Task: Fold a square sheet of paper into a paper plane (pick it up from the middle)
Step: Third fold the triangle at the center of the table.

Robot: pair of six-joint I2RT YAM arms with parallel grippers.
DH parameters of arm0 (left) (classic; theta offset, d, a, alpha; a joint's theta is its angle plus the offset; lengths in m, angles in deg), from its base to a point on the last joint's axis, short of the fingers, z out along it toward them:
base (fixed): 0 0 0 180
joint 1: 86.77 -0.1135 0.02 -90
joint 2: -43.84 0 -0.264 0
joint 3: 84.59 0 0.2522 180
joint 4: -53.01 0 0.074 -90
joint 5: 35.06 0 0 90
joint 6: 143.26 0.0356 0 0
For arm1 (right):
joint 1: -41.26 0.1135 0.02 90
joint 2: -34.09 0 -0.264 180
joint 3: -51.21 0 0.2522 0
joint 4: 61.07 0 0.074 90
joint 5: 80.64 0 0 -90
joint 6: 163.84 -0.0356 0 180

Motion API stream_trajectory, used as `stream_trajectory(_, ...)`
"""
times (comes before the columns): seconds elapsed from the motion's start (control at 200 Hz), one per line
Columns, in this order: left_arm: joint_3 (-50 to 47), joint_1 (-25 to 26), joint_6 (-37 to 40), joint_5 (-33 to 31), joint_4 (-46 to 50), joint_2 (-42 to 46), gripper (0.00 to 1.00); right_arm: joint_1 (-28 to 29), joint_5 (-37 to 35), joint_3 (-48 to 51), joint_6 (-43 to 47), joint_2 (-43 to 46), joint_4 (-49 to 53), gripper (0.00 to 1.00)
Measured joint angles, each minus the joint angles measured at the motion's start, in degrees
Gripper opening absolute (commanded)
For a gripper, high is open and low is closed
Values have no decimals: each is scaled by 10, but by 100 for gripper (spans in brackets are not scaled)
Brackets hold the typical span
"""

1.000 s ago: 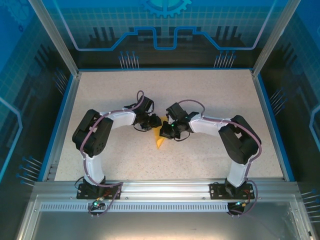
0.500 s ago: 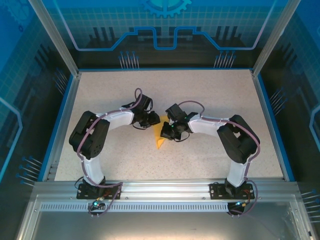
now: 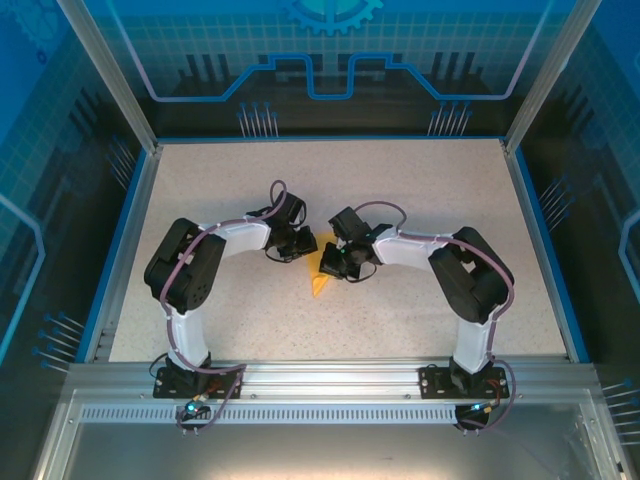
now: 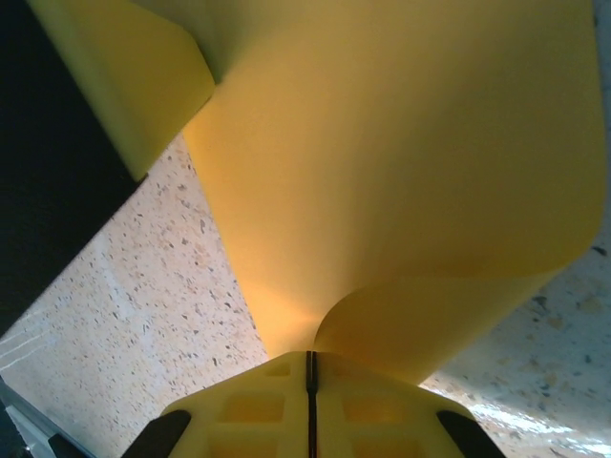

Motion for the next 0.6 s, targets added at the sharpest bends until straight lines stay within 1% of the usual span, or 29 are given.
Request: stream_trajectory(0.6, 0, 0, 0, 0, 0, 0, 18, 1, -3, -8, 6, -11, 14, 9)
